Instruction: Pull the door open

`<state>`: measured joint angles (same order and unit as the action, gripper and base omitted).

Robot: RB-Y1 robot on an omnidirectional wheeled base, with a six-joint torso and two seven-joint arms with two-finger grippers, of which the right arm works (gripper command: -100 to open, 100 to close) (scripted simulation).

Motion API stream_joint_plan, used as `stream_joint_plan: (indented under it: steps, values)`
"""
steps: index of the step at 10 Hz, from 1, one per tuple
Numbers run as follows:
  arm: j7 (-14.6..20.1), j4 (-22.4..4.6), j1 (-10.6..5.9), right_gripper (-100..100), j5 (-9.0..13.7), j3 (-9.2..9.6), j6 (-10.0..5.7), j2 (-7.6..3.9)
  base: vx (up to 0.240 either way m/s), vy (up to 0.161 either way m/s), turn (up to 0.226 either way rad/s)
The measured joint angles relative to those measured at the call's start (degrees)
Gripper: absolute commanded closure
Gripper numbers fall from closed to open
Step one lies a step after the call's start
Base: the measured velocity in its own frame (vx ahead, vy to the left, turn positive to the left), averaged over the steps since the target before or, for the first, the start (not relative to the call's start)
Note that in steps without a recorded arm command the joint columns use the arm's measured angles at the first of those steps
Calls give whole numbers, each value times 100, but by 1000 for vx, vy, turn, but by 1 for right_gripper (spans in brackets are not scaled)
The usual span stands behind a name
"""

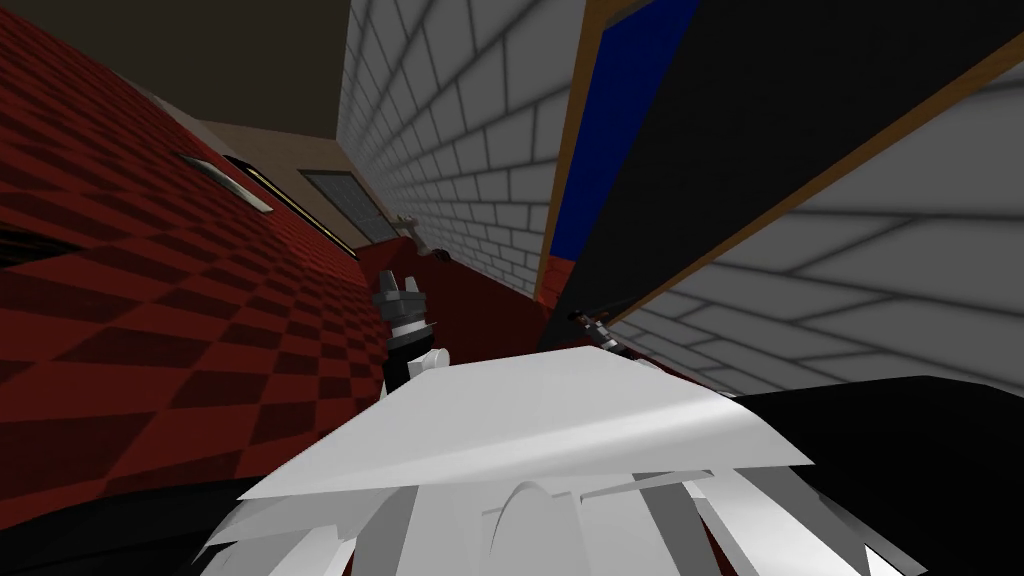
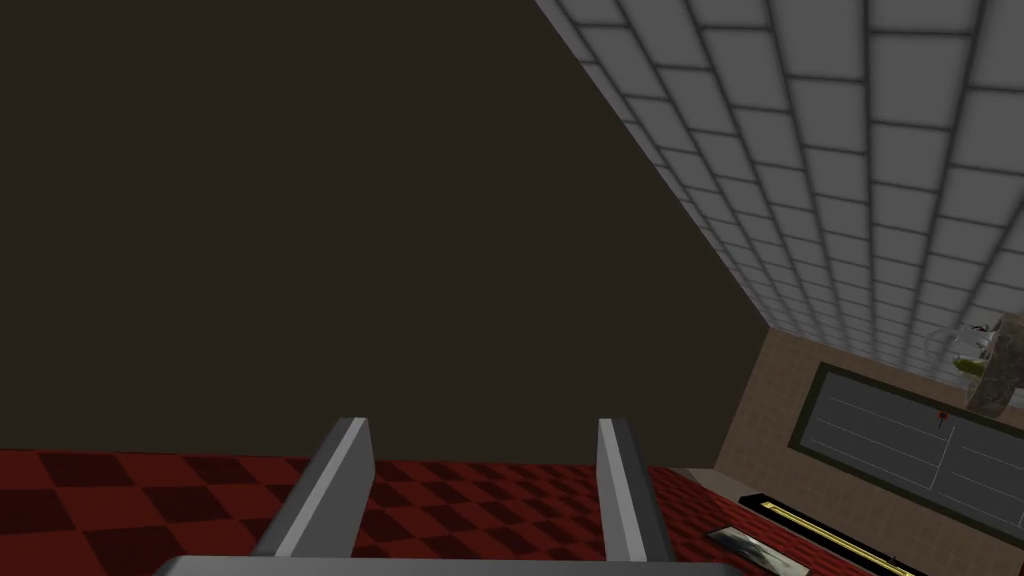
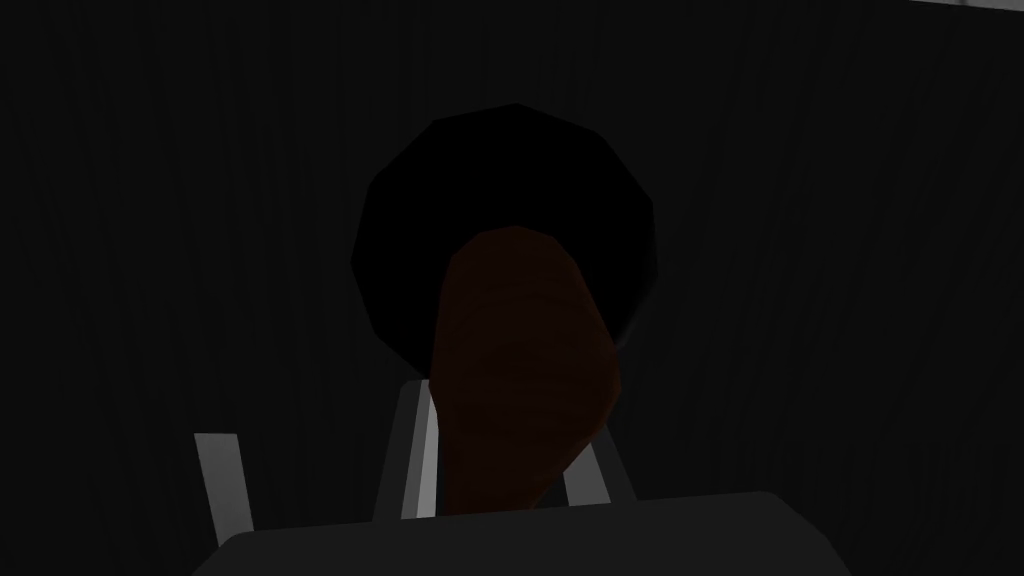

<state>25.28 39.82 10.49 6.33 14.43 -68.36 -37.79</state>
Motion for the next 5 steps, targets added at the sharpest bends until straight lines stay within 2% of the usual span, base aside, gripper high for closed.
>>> stream_joint_plan:
  steps: [2, 5]
  values:
    - [8, -58, 65, 100, -42, 78, -207, -35, -105, -93, 46]
    - [2, -18, 181, 100, -86, 168, -476, -119, -157, -71, 96]
